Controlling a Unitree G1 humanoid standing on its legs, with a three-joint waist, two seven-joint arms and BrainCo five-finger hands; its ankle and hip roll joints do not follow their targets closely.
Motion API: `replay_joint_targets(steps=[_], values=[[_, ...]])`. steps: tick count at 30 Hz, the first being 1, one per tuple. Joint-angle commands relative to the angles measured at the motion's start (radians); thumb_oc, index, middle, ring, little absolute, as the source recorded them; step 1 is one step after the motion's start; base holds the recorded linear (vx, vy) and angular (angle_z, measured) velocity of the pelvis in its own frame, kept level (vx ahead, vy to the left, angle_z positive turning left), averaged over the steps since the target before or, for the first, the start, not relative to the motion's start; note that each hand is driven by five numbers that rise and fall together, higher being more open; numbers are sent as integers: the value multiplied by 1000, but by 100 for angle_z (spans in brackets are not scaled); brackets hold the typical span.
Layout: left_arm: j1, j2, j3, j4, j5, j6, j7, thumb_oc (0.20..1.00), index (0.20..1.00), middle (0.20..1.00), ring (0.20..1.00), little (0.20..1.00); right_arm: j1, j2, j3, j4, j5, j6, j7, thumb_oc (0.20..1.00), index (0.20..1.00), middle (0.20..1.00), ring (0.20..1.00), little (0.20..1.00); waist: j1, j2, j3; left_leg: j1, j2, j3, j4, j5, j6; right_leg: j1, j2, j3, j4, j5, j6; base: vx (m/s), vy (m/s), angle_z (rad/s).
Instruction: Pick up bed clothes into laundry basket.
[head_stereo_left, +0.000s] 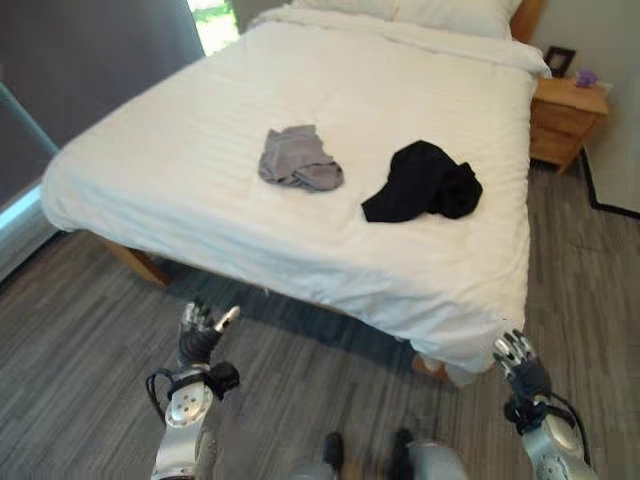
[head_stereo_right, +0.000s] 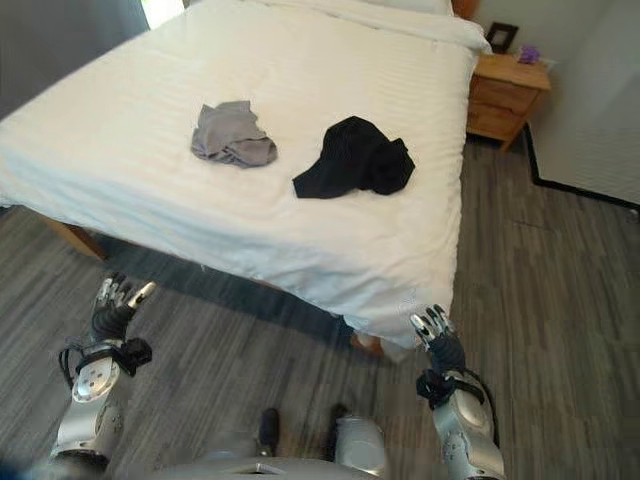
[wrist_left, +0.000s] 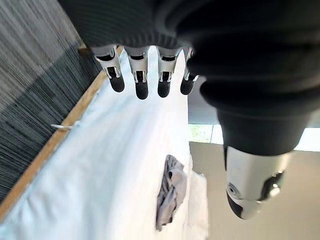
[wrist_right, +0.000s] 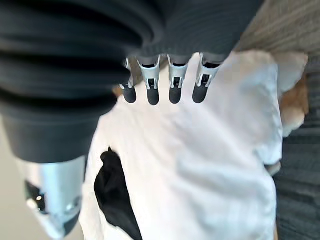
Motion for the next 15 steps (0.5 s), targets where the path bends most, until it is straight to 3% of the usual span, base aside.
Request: replay_joint_targets(steps=[1,2,3,5,7,10,13,15], values=[[14,29,26,-64,-57,-78,-11,1000,1000,1000,1000,1000,-81,-45,-18,-12,32,-75,12,1000,1000,1000,1000,1000,43,-19,-11,-5,-10,86,246,-63,-82,67,8,-39,-125,73,26,121,-167,24],[9,33,24,-67,-72,-86,-6,1000,1000,1000,1000,1000,-99,-60,-20,-4,39,-83,0,1000,1000,1000,1000,1000,57,-26,5,-60,-7,88,337,-27,-111,89,-1,-44,-140,73,19,9,-74,-6],[-1,37,19,-64,-76,-81,1,1000,1000,1000,1000,1000,-116,-73,-24,-7,49,-91,-13,1000,1000,1000,1000,1000,55,-33,13,-116,52,125,362,10,-121,102,-16,-68,-153,72,17,32,-54,0],[-11,46,11,-67,-72,-75,1,1000,1000,1000,1000,1000,-120,-75,-31,-16,66,-90,-26,1000,1000,1000,1000,1000,55,-38,19,-145,135,194,316,4,-103,134,-37,-87,-164,57,17,104,25,35],[-13,50,7,-64,-62,-73,-1,1000,1000,1000,1000,1000,-104,-79,-42,-36,70,-86,-17,1000,1000,1000,1000,1000,46,-21,9,-135,174,225,239,19,-111,148,-49,-97,-155,29,23,159,140,45],[-33,48,-3,-55,-72,-86,23,1000,1000,1000,1000,1000,-98,-123,-38,-47,36,-80,-23,1000,1000,1000,1000,1000,39,26,0,-156,251,103,105,129,-160,148,-97,-59,-121,-13,39,197,313,30],[-29,41,12,-52,-87,-100,36,1000,1000,1000,1000,1000,-117,-143,-43,-33,29,-80,-31,1000,1000,1000,1000,1000,36,51,-7,-133,311,28,37,203,-201,147,-141,-11,-87,-26,59,216,312,-2],[-31,42,21,-45,-97,-105,36,1000,1000,1000,1000,1000,-130,-146,-41,-23,30,-80,-30,1000,1000,1000,1000,1000,39,55,-14,-121,307,-12,55,192,-202,150,-148,14,-88,-25,65,210,229,-58]])
